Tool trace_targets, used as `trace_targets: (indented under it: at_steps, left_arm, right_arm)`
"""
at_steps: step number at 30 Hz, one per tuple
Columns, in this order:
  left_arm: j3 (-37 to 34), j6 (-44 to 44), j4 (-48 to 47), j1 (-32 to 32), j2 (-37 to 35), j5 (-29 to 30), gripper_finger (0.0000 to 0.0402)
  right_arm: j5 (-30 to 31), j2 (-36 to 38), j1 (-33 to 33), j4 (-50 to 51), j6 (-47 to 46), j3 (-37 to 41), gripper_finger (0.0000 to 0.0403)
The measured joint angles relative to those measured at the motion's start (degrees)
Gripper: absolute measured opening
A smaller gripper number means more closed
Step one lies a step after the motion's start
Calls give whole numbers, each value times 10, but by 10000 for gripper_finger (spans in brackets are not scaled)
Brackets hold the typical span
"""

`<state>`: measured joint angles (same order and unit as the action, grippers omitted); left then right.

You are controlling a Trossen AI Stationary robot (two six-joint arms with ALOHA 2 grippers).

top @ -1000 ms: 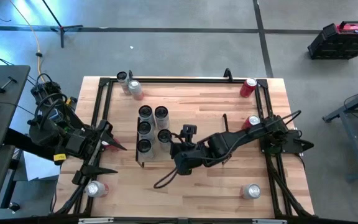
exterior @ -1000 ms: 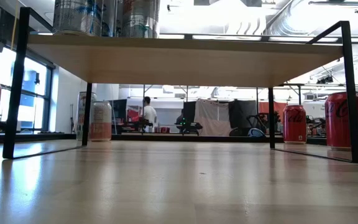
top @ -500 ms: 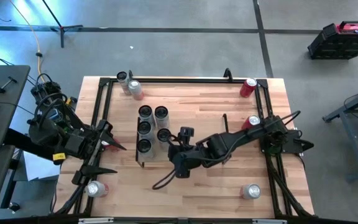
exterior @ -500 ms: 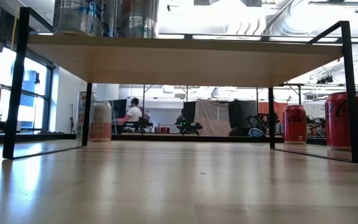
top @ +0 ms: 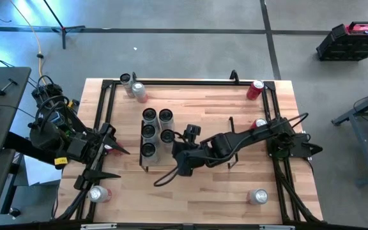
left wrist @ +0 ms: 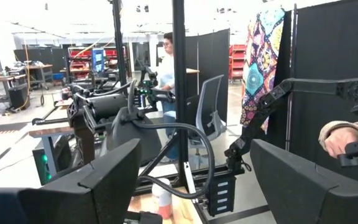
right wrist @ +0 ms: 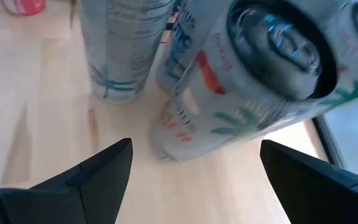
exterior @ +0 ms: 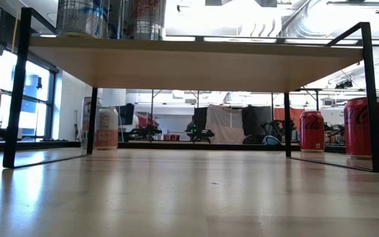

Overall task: Place canned beverage on shelf
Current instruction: Adjust the white pink soda cans on the shelf

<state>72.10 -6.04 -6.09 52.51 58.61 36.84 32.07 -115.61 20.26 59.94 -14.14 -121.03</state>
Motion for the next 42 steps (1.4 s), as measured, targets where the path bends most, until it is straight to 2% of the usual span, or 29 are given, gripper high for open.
trace_targets:
  at_steps: [17,21,30,42]
  left_arm:
    - [0,0,0,0,0,0,291]
    - [0,-1,0,0,0,0,291]
    - [0,-1,1,1,0,0,291]
    - [0,-1,4,1,-2,0,291]
  right_arm:
    - [-8,-38,-4,10,-142,0,339]
    - [21,-37,-4,9,-158,0,337]
    - [30,-37,-7,10,-189,0,305]
    - [54,-42,-3,12,-205,0,290]
